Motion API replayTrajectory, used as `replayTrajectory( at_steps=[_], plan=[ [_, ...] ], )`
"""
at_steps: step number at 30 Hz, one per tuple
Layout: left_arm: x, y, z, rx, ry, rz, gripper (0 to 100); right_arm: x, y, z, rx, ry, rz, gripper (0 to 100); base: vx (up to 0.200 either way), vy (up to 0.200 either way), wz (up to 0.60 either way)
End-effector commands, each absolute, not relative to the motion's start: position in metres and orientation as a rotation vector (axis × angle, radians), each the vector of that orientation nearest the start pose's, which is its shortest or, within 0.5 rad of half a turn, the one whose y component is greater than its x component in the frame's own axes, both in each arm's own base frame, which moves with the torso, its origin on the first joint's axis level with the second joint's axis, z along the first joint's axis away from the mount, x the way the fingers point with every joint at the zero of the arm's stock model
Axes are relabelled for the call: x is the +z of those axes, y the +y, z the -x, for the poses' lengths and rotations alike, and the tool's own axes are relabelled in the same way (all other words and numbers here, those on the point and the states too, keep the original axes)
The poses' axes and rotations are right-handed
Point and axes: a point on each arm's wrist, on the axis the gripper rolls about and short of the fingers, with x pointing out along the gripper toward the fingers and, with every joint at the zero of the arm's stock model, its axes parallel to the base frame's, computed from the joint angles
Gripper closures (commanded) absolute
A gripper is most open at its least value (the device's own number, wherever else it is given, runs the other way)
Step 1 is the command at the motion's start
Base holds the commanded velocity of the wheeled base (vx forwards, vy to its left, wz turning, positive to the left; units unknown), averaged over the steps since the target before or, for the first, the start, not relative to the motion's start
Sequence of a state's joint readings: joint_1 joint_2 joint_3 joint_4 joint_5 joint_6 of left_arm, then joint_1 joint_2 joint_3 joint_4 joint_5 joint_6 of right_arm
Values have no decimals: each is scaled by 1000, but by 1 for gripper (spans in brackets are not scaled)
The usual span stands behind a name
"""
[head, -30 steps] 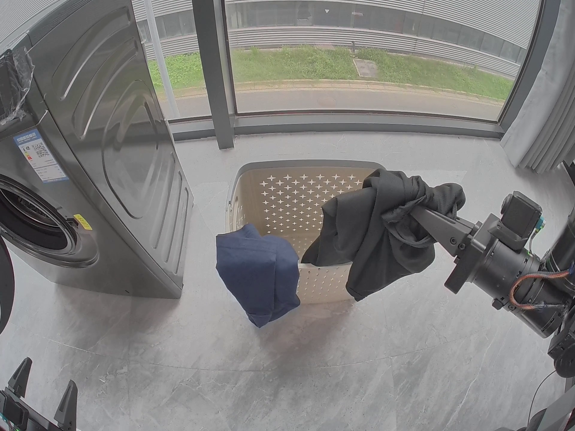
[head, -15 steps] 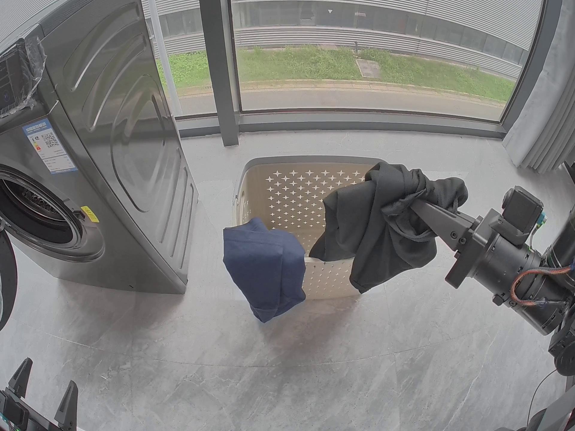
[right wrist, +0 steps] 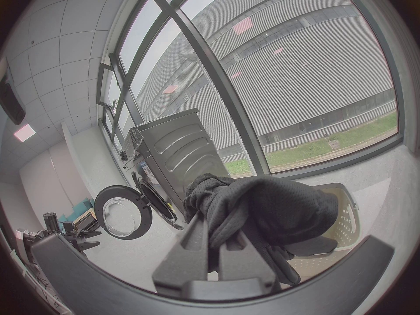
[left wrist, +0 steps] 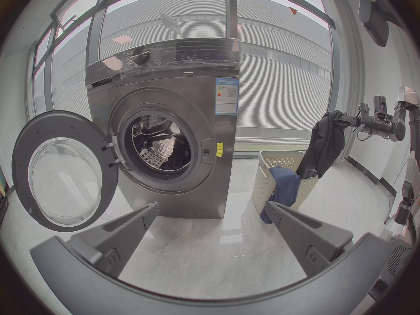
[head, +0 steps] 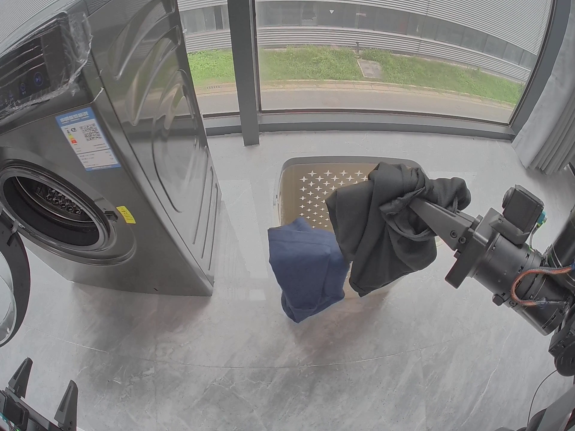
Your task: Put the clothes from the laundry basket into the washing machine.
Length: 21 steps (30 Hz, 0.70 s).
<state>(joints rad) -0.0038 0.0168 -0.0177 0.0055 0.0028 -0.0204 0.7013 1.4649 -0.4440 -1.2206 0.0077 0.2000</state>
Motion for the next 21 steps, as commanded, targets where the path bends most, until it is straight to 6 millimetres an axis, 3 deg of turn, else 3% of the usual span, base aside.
replayTrajectory(
  at_steps=[1, 7, 21],
  plan=[
    [76, 0, 23, -1, 8, 21, 0, 209, 146, -172, 725, -118, -261, 100, 0, 200, 0],
    [76, 0, 23, -1, 8, 20, 0, 208, 146, -172, 721, -115, -263, 100, 0, 0, 0],
    [76, 0, 23, 0, 8, 21, 0, 204, 147, -174, 720, -96, -259, 100, -200, 0, 0]
  ],
)
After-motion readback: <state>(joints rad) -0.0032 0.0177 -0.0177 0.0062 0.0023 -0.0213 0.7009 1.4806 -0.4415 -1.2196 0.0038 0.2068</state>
